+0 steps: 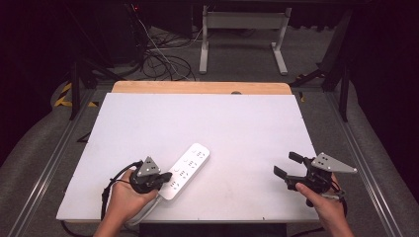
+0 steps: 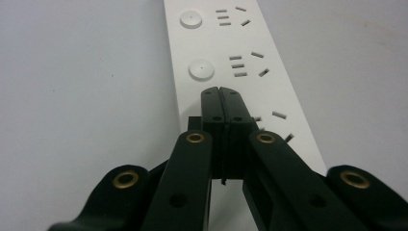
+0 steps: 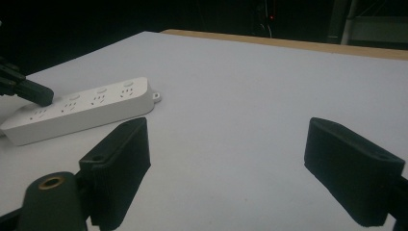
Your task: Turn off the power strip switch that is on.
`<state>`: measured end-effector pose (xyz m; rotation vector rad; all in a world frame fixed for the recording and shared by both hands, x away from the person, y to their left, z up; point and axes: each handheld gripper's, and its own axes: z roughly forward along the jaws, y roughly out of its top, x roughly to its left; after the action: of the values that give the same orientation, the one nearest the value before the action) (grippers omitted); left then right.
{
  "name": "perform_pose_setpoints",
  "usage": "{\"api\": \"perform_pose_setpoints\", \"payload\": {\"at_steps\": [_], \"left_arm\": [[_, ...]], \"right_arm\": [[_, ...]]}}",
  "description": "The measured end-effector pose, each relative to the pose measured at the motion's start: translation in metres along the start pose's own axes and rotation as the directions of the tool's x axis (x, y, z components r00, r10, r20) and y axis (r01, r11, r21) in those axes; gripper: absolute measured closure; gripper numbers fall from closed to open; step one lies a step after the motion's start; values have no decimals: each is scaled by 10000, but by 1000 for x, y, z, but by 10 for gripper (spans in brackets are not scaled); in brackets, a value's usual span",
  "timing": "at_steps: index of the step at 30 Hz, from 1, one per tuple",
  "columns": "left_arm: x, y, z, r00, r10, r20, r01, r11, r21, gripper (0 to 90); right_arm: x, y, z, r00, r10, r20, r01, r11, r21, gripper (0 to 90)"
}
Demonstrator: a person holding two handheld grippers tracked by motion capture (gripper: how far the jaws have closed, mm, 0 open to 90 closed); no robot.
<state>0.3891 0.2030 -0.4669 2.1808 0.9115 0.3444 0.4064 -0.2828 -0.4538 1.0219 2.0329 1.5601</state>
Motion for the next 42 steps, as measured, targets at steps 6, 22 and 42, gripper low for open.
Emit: {"api": "perform_pose_setpoints", "payload": {"at_steps": [6, 22, 42], "left_arm": [[0, 0, 0, 10000, 95, 15, -95, 10000, -7, 900], [2, 0, -1, 9993, 367, 31, -367, 9991, -210, 900], [4, -2, 1, 9993, 332, 153, -325, 9985, -447, 900]], "right_arm": [[0, 0, 0, 10000, -34, -19, 34, 10000, 10, 161], [-1, 0, 0, 10000, -47, -12, 47, 10000, -11, 161], [-1, 0, 0, 10000, -13, 3, 13, 10000, 1, 161]]}}
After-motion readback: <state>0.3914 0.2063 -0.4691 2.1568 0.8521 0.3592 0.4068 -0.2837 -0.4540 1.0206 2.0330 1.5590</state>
